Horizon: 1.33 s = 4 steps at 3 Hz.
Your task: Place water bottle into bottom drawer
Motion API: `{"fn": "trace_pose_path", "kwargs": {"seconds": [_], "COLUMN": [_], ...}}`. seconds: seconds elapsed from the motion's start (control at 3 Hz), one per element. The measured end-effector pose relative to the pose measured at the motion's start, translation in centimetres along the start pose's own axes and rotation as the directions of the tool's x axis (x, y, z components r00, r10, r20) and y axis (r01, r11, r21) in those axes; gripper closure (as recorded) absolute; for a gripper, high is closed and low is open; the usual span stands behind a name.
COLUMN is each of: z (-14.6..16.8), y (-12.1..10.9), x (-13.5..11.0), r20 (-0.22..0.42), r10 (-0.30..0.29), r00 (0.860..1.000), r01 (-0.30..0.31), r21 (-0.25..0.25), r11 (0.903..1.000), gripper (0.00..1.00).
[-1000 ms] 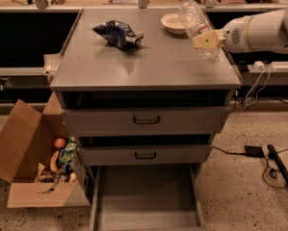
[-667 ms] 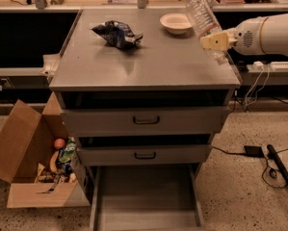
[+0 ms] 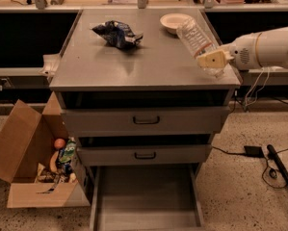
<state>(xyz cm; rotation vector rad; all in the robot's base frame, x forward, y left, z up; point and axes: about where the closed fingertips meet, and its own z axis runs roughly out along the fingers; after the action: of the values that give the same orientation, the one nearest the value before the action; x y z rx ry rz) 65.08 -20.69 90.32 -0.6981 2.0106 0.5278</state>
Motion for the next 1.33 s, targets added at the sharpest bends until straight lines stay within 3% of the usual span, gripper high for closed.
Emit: {"fn": "trace_pose_path", "kwargs": {"seconds": [0.33, 0.67, 1.0, 1.33], "z": [-0.6, -0.4, 0.8, 0.8], "y": [2.5, 4.5, 6.2, 6.2], "x": [6.2, 14.1, 21.9, 21.9], "r20": [-0.125, -0.267, -0.402, -0.402], "r10": [-0.072, -0.122, -0.156, -0.156], "r00": [0.99, 0.956, 0.902, 0.902], "r01": [0.06, 0.065, 0.025, 0.025], "r21": [-0.104, -0.213, -0.314, -0.314], "r11": [0.9928, 0.975, 0.9492, 0.9492], "gripper": [1.0, 1.0, 1.0, 1.0]}}
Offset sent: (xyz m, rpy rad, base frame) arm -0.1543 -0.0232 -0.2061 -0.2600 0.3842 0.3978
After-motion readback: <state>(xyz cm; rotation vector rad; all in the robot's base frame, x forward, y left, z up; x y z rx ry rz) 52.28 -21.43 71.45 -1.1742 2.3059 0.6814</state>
